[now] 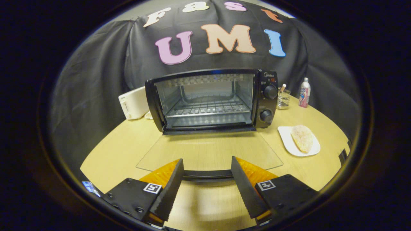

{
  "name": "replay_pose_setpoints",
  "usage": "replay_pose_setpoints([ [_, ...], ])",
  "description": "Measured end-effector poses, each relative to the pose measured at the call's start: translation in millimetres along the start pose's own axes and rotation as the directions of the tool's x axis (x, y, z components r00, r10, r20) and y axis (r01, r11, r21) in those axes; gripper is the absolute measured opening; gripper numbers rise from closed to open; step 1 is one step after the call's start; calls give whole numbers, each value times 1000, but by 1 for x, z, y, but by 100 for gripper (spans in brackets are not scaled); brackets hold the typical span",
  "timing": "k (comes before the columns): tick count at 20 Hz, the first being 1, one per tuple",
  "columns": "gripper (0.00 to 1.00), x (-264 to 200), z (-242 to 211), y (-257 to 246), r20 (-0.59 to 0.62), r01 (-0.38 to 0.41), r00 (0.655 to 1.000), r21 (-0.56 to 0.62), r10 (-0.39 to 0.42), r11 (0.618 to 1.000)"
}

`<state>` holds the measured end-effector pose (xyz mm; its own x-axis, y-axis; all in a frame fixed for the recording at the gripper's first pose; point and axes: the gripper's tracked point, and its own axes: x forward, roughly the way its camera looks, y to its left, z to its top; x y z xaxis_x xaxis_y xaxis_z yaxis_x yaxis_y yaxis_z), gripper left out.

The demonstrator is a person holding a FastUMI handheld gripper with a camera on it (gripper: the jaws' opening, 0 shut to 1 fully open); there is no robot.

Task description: Open the toaster oven, put the food inside, and close the toaster oven door.

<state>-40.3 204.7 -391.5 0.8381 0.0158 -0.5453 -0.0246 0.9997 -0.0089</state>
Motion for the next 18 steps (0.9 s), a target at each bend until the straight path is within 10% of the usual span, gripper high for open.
replay_pose_setpoints([
  [12, 91, -10, 24, -5, 107, -54, 993, -11, 55, 998],
  [18, 91, -40, 64, -94, 183, 30, 983, 19, -33, 999],
])
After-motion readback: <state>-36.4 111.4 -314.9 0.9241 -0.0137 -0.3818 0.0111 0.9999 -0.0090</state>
